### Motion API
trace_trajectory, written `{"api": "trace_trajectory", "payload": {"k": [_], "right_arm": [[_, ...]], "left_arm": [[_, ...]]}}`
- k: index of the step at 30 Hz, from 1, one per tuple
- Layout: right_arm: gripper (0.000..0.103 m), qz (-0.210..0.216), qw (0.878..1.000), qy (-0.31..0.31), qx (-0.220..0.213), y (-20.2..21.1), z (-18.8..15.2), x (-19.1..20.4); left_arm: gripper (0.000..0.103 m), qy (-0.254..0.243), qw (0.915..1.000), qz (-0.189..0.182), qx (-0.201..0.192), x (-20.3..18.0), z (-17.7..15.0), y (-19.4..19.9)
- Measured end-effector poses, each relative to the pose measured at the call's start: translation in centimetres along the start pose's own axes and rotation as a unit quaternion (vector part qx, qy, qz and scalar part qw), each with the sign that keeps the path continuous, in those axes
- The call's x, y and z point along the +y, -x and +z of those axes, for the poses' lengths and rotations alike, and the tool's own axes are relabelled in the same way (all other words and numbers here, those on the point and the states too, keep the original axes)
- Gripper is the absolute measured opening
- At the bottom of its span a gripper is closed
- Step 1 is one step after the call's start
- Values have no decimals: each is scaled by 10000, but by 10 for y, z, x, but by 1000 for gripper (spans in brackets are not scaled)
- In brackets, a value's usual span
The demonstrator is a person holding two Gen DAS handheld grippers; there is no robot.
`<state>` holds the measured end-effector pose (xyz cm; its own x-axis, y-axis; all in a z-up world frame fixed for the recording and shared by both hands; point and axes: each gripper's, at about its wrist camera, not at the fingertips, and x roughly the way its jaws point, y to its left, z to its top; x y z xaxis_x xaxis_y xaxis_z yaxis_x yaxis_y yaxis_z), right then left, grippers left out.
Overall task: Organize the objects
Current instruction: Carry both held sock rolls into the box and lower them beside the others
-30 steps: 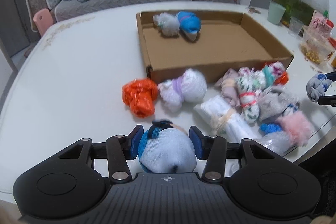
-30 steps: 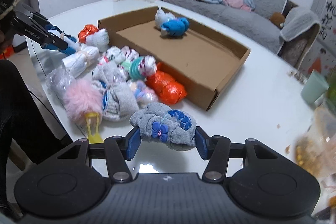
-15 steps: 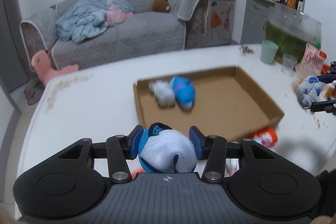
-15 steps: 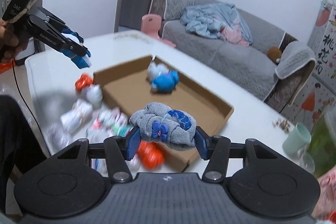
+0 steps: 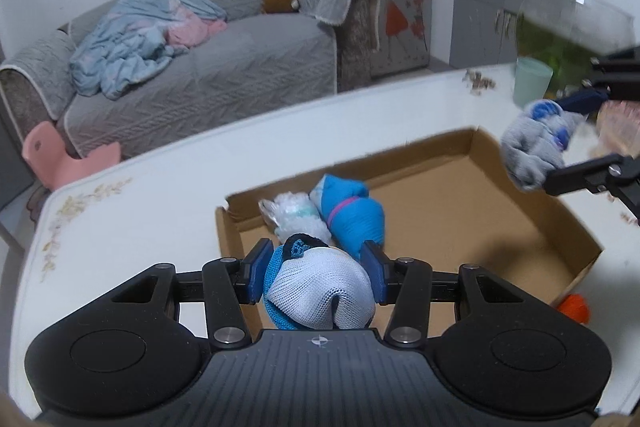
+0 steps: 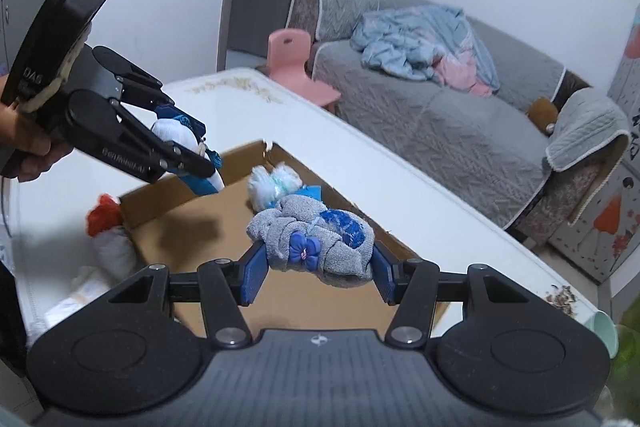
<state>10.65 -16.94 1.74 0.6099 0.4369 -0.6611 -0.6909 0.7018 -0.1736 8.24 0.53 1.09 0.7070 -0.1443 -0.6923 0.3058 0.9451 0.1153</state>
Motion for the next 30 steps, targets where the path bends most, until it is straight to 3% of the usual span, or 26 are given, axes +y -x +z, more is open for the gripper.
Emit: {"api": "trace_trajectory", "payload": {"k": [13, 30], "right_arm": [[51, 375, 9970, 70, 668, -79, -11, 6], [52, 760, 9924, 486, 841, -108, -7, 32]], "left_arm": [[55, -183, 9992, -52, 356, 8, -14, -55], [59, -388, 9981, -185, 437, 7, -20, -72]]}}
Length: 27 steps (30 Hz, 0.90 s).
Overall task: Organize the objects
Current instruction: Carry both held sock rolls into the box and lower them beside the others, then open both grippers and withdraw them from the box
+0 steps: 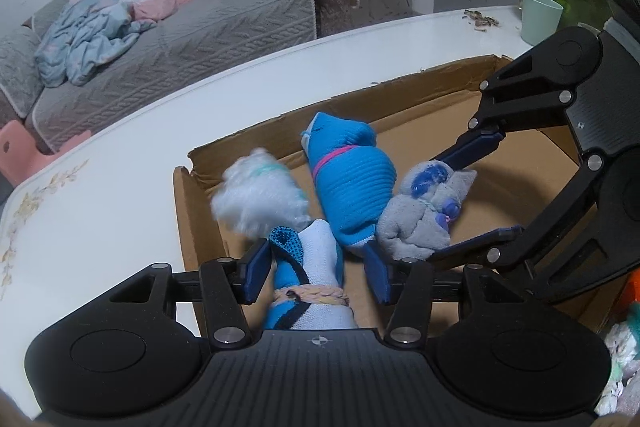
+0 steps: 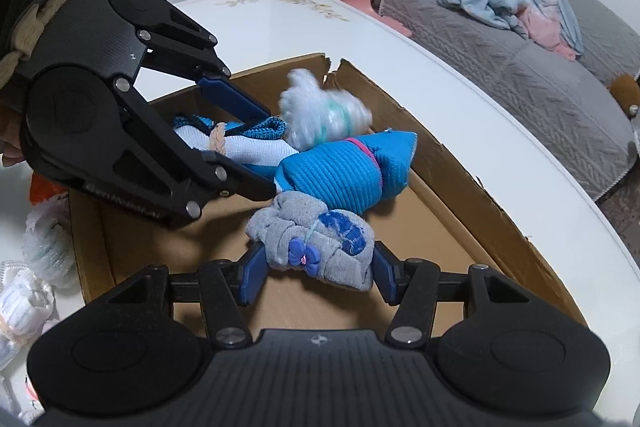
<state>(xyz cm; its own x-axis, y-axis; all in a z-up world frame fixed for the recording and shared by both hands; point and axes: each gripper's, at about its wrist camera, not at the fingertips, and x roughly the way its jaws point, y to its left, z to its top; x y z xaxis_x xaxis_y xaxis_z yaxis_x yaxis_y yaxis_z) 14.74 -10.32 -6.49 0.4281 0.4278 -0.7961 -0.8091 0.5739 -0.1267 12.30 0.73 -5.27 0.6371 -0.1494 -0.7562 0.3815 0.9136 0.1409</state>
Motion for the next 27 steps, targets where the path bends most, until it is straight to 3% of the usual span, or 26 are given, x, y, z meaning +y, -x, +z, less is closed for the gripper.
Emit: {"api": "trace_trajectory", "payload": {"k": [19, 27], "right_arm": [[71, -93, 9999, 58, 85, 3, -4, 0], [73, -181, 9998, 67, -46, 21, -3, 1]], "left_arm": [[69, -27, 9997, 161, -190, -9, 2, 21], [70, -92, 9986, 336, -405, -13, 5, 47]]}}
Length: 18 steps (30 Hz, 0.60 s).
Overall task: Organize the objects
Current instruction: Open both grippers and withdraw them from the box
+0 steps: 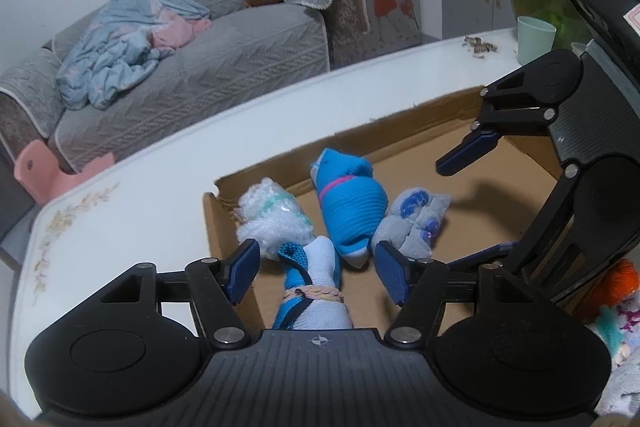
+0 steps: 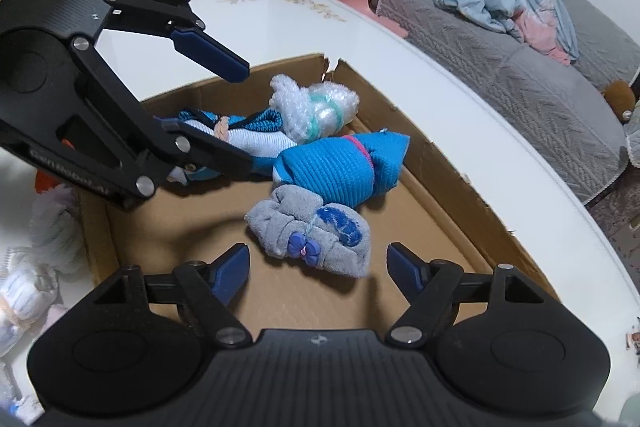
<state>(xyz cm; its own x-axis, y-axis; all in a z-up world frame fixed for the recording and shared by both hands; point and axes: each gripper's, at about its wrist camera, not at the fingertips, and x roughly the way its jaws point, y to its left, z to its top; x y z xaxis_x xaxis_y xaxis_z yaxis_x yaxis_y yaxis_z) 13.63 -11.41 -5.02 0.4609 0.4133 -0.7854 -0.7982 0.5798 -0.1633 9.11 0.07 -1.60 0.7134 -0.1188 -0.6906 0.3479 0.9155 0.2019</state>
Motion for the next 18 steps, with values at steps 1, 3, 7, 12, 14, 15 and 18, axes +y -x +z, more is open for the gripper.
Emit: {"api": "trace_trajectory", "payload": {"k": [1, 3, 7, 12, 14, 15, 18], "right_arm": [[73, -22, 10000, 3, -28, 4, 0, 1], [74, -73, 9999, 1, -110, 16, -1, 2], [75, -151, 9993, -80, -337, 45, -10, 6], [78, -290, 9972, -261, -634, 88, -38, 17], [80, -319, 9962, -313, -749, 104, -53, 23], [81, -347, 9957, -347, -790, 111, -61, 28], [82, -371, 9945, -432, -874, 130, -88, 48]], "left_arm": [[71, -36, 10000, 46, -44, -1, 0, 5], [72, -82, 9998, 133, -117, -3, -1, 15], [75, -24, 9993, 180, -325, -3, -13, 48], [80, 208, 9980, 173, -568, 0, -42, 96], [81, 316, 9975, 152, -612, -1, -58, 114], [83, 385, 9972, 162, -619, -1, -66, 122], [85, 756, 9955, 71, -575, -7, -93, 140]]}}
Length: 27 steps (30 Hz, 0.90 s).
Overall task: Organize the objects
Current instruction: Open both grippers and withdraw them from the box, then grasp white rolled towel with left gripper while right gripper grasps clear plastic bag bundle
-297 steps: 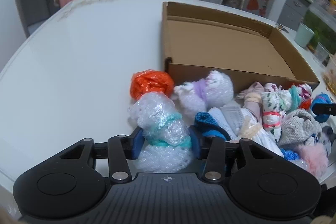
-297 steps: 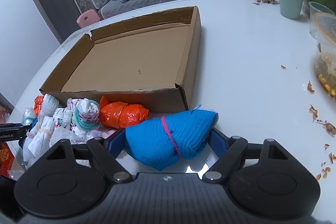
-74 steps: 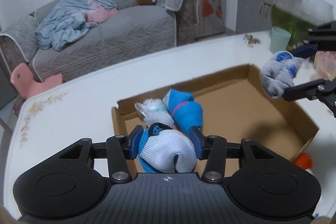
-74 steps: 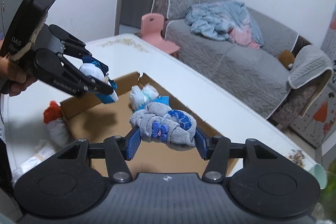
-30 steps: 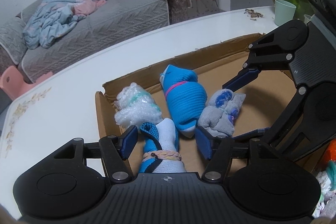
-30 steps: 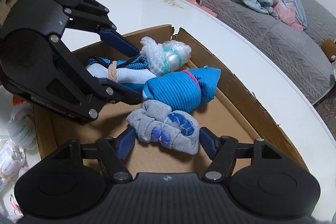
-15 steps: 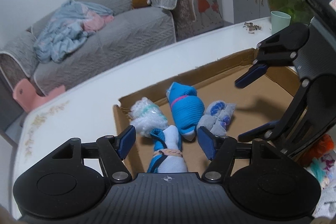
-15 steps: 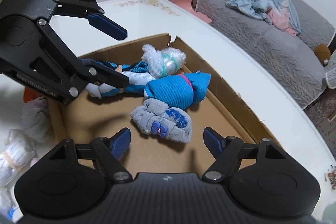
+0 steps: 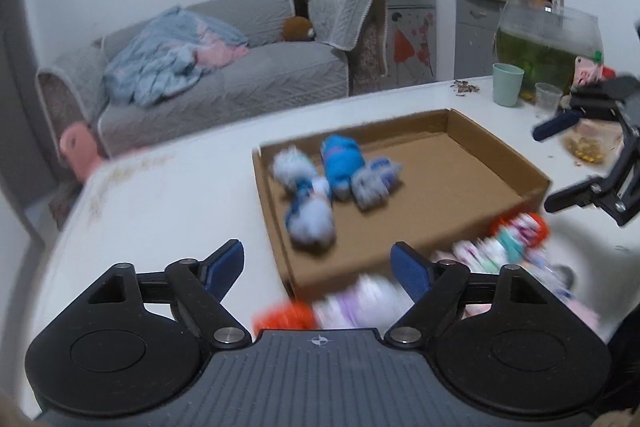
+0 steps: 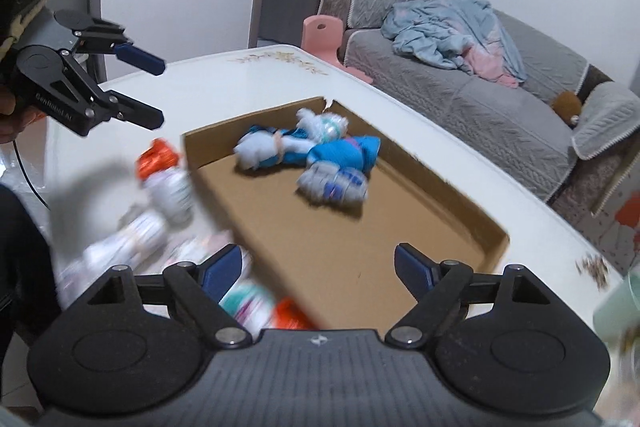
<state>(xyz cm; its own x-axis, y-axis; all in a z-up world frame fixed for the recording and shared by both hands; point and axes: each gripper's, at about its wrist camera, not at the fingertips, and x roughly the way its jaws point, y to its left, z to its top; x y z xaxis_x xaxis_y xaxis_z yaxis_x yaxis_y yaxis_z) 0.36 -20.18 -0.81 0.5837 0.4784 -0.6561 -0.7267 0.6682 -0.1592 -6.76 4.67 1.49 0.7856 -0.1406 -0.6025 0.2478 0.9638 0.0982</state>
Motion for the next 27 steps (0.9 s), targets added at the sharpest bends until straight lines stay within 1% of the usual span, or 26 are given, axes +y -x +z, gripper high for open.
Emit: {"api": "trace_trajectory", "payload": {"k": [3, 6, 10, 11, 13, 14, 16, 20, 24, 27], "right_arm": [[85, 20, 10000, -74, -57, 16, -20, 21], [86, 19, 9999, 22, -153, 26, -33, 50], [83, 116, 9983, 528, -233, 26, -39, 90], [82, 152, 9977, 619, -217, 22, -40, 97], [73, 248, 9964, 783, -186, 17, -42, 110], [72, 293, 9961, 810, -194, 16, -43, 115], [66, 374, 9950, 913, -153, 11, -45, 123], [65, 428, 9921, 1163, -181, 4, -48, 139], [65, 528, 9871, 1493, -215, -8, -40, 151], [64, 583, 9814, 1824, -109, -22, -31, 157]], "left_arm": [[85, 234, 9996, -77, 122, -9, -23, 12], [86, 448, 9983, -243, 287, -20, -41, 15], [86, 623, 9954, -459, 560, -37, -57, 7], [86, 640, 9949, -496, 597, -40, -59, 5], [86, 674, 9943, -502, 650, -46, -63, 2], [86, 694, 9939, -502, 698, -47, -64, -1], [86, 748, 9931, -488, 754, -47, -64, -7], [86, 896, 9909, -551, 840, -48, -61, -18], [86, 899, 9902, -530, 931, -47, -59, -28], [86, 1092, 9864, -639, 1047, -43, -56, -32]]}}
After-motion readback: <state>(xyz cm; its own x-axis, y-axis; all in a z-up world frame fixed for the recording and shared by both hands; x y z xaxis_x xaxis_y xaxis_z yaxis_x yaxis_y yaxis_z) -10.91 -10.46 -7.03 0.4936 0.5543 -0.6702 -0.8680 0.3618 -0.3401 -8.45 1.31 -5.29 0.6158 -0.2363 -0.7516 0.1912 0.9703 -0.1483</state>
